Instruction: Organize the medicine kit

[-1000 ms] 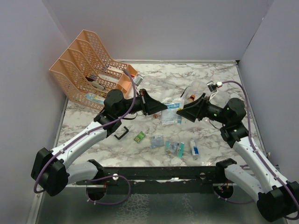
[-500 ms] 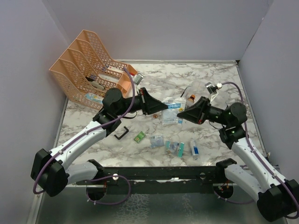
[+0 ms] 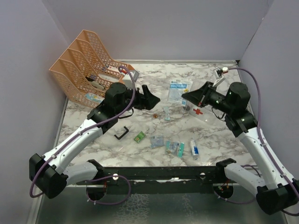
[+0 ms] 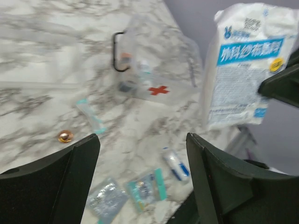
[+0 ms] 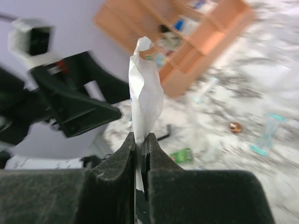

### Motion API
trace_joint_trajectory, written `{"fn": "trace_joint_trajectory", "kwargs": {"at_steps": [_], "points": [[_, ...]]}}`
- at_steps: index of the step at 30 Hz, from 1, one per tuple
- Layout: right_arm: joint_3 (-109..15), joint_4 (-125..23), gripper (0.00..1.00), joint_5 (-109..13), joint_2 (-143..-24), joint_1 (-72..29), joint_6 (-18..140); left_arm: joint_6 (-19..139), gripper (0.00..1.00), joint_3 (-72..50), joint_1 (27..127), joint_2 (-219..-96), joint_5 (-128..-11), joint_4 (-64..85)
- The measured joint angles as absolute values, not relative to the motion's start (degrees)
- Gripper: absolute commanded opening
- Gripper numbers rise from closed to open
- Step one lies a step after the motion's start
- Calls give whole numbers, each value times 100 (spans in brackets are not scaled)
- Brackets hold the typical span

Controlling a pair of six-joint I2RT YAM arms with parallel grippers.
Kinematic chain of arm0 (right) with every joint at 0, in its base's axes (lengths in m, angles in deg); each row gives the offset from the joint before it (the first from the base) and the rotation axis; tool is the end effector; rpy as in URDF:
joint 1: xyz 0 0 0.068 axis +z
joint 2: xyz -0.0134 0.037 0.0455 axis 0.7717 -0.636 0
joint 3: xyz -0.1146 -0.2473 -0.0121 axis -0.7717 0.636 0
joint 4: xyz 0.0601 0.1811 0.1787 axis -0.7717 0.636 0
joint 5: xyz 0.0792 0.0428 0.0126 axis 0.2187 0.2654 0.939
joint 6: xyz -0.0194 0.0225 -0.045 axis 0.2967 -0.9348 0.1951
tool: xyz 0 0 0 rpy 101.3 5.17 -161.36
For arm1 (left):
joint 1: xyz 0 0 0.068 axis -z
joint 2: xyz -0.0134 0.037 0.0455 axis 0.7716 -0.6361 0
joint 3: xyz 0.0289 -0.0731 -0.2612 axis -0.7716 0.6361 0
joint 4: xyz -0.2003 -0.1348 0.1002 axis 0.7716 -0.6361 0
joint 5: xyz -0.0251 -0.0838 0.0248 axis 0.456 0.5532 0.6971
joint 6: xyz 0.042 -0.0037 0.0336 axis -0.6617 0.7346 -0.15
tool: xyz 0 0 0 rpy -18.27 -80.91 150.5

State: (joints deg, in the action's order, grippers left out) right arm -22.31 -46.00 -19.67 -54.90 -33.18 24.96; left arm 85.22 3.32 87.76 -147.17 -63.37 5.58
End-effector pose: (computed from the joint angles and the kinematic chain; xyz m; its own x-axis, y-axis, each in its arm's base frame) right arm 0.1913 0.0814 0.3650 -0.6241 0.3848 -0.6800 -0.5061 0.4639 0.7271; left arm 0.2076 -0.1692 0.3602 -0.5908 -0.2856 -0.7546 0.5340 0.5626 -0.6311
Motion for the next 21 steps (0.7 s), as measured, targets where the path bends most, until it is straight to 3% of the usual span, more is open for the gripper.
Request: {"fn": "trace_joint_trajectory", "kwargs": {"at_steps": [5, 13, 21], "points": [[-3766, -2450, 1, -3740, -6220, -3318, 3016, 7724, 79, 315, 8771, -14346, -7559, -351], [-5383, 169, 1, -6697, -7451, -3320, 2914, 7228, 79, 597, 8771, -14184, -8047, -666], [-6222, 1657, 1, -8157, -8935, -3325, 2356, 7167, 79, 890, 8771, -14057, -8149, -668]]}}
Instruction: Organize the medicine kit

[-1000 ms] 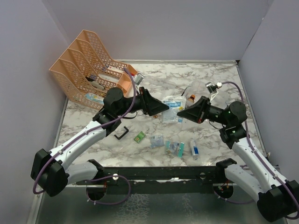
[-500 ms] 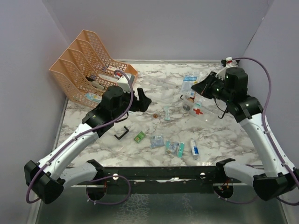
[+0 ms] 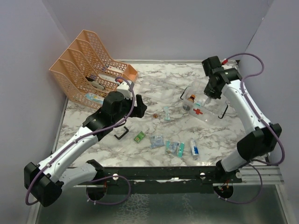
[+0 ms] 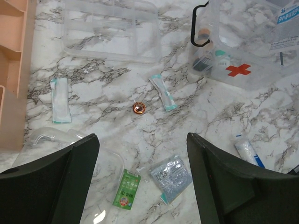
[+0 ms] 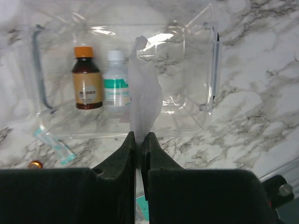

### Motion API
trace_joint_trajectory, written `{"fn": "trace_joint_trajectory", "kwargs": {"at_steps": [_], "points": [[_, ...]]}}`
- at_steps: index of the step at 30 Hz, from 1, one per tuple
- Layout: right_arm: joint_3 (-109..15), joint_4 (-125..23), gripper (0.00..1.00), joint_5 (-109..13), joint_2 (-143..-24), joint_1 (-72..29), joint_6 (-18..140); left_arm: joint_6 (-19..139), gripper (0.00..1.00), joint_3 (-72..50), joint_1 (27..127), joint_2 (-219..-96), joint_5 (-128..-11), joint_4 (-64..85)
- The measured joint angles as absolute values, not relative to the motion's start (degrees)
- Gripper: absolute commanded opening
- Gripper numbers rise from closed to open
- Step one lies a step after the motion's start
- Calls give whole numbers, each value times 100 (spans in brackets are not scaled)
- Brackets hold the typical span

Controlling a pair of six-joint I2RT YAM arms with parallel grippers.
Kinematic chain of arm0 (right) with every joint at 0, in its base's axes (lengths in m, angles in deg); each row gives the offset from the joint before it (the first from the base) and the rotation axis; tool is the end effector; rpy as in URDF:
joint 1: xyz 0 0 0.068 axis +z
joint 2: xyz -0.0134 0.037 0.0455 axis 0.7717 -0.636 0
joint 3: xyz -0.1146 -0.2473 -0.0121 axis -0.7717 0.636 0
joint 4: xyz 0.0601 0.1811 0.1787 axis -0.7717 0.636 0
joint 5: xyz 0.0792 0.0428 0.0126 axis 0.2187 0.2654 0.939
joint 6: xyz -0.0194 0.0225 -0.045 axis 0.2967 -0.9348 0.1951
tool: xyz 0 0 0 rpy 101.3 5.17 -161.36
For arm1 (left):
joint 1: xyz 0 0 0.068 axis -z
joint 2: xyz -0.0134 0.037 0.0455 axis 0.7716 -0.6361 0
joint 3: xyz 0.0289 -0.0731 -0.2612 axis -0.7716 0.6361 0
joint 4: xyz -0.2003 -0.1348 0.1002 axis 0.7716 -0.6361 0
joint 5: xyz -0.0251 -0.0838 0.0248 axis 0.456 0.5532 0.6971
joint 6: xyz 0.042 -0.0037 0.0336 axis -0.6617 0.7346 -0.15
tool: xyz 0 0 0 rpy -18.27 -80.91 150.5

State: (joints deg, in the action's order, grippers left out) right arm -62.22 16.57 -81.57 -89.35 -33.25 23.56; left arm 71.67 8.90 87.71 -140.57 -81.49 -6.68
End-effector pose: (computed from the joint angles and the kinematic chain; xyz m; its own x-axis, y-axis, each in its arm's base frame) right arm 0.2831 0.0714 0.3599 -0.6689 0.4498 -0.5918 0.5418 0.8401 0.0262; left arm 0.1887 -0.1405 0.3297 -0.4963 -0.1256 -0.8590 0.3915 0.8508 -0.3505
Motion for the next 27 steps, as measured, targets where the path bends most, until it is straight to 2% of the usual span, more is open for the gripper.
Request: {"fn": "trace_joint_trajectory", "kwargs": {"at_steps": [5, 12, 27], "points": [[-6605, 2346, 1, -8677, -9857, -3327, 1869, 7141, 79, 962, 8776, -13891, -8162, -653], [-6581, 2667, 1, -8994, -10439, -3342, 1543, 7136, 79, 1010, 8776, -13808, -8162, -638], [-6356, 2706, 14, -9204, -11446, -3451, 1209, 7136, 79, 1036, 8776, -13817, -8162, -603]]}}
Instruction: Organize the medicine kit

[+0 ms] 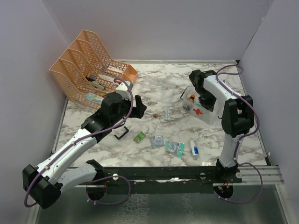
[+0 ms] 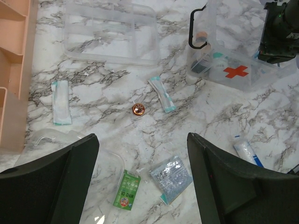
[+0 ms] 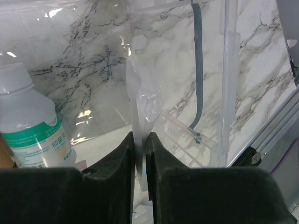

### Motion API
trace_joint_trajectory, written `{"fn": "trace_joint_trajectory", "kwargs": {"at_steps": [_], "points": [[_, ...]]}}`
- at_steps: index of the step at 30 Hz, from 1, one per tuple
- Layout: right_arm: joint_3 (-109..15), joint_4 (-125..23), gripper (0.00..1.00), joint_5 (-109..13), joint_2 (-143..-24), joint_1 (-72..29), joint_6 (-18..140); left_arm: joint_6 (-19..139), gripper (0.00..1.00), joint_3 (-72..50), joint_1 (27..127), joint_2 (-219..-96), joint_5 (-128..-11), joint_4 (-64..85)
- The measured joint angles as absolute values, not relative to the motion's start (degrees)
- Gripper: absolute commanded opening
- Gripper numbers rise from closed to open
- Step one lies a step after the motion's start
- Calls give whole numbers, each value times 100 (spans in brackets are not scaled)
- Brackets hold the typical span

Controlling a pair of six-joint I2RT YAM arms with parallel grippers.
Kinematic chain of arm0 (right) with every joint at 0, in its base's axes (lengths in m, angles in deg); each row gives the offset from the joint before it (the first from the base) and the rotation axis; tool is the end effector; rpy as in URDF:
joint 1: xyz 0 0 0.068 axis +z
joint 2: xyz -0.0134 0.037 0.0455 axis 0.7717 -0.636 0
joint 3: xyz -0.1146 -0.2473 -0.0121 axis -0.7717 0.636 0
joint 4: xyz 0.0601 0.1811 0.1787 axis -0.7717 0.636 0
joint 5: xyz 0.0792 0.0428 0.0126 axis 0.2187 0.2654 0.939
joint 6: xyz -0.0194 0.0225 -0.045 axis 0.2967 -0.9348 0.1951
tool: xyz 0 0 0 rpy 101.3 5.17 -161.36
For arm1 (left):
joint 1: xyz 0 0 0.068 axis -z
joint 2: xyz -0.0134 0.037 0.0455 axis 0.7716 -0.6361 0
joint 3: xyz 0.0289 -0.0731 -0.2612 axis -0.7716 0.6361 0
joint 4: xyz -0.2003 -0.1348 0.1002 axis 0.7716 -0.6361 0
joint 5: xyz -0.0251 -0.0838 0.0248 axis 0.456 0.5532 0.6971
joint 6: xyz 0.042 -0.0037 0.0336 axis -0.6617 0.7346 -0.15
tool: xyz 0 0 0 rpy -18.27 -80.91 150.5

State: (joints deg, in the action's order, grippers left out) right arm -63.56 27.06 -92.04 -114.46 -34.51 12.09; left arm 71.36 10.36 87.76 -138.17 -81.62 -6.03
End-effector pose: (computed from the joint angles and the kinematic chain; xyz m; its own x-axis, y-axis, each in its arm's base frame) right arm 0.3469 0.0773 0.2316 -0.7839 0.4664 -0.4098 0.6183 0.6460 -0.4476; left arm 0.1816 -0.1353 0.3307 -0.4744 -0.1355 -0.8698 0.4010 0.8463 -0.3506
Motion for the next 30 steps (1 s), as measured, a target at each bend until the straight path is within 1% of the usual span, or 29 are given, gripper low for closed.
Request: {"fn": "trace_joint_trajectory", "kwargs": {"at_steps": [3, 9, 12, 14, 20, 24, 26, 30], "points": [[-6260, 2606, 21, -9200, -11481, -3476, 1266, 7136, 79, 1036, 8776, -13834, -8165, -601], [-6161, 2337, 45, -9141, -11481, -3493, 1491, 7136, 79, 1036, 8776, -13887, -8165, -601], [-6026, 2199, 51, -9071, -11479, -3497, 1587, 7136, 79, 1036, 8776, -13915, -8165, -601], [-5993, 2145, 53, -9025, -11479, -3497, 1631, 7136, 79, 1036, 8776, -13928, -8167, -601], [-5892, 1788, 54, -8808, -11241, -3497, 1899, 7136, 79, 1036, 8776, -13981, -8167, -601], [-5812, 1570, 52, -8588, -10963, -3500, 2048, 7136, 79, 1036, 8776, -14013, -8167, -601], [-5796, 1469, 49, -8457, -10874, -3500, 2122, 7136, 79, 1036, 8776, -14024, -8167, -601], [-5678, 1284, 36, -8314, -10825, -3519, 2188, 7136, 79, 1036, 8776, -14075, -8167, -601]]}}
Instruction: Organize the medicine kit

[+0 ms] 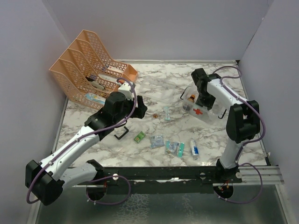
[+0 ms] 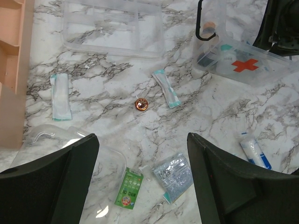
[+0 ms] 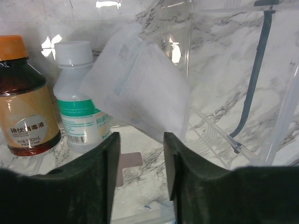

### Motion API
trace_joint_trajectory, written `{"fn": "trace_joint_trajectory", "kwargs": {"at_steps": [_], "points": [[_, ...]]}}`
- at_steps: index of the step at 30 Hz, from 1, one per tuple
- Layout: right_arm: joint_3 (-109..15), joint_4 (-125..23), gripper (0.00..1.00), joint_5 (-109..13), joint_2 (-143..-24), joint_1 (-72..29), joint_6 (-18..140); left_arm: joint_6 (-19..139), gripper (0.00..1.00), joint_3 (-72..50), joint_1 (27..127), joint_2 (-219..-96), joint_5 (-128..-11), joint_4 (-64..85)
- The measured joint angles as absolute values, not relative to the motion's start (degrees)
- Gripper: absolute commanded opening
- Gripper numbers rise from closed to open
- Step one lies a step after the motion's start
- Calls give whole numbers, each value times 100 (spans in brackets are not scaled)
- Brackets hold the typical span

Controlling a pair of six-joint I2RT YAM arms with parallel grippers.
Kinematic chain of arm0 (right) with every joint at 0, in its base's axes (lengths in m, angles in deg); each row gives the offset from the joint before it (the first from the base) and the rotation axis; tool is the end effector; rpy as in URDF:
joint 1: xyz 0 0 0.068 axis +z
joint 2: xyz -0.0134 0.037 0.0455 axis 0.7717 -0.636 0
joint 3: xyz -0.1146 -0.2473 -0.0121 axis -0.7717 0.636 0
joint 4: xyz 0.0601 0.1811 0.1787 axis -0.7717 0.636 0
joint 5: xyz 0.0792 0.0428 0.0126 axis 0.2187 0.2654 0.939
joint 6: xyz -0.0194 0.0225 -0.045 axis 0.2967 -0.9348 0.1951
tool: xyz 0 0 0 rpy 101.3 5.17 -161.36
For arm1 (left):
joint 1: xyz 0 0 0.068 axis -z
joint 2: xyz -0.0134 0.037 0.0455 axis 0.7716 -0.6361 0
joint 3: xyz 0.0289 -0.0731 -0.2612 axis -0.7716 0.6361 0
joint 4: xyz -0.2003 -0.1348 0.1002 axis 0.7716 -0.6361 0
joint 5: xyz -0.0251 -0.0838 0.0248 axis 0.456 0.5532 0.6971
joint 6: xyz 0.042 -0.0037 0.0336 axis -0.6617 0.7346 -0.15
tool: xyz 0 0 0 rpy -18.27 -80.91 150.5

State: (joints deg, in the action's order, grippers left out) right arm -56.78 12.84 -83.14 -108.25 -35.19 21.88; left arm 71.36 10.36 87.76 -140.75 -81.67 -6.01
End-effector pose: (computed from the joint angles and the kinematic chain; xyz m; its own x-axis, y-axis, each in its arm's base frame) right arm 0.3439 0.0770 0.2349 -0.8031 0.4411 -0.4006 0.5592 0.7901 -0.2511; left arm 0.1893 -0.1411 0.3213 -0.5048 -0.1124 -0.8559 0.3881 0.8561 -0.3413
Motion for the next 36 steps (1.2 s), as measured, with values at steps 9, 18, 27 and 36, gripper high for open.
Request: {"fn": "trace_joint_trajectory", "kwargs": {"at_steps": [9, 18, 27, 36], "points": [[-5383, 980, 32, -7987, -10825, -3629, 2092, 7136, 79, 1036, 8776, -14155, -8167, -601], [-5322, 864, 34, -7869, -10482, -3637, 2230, 7136, 79, 1036, 8776, -14164, -8167, -601], [-4443, -399, 34, -7794, -9350, -3637, 2990, 7136, 79, 1036, 8776, -14199, -8167, -601], [-4321, -1276, 34, -7799, -9862, -3757, 3344, 7136, 79, 1036, 8776, -14223, -8167, -601]]}}
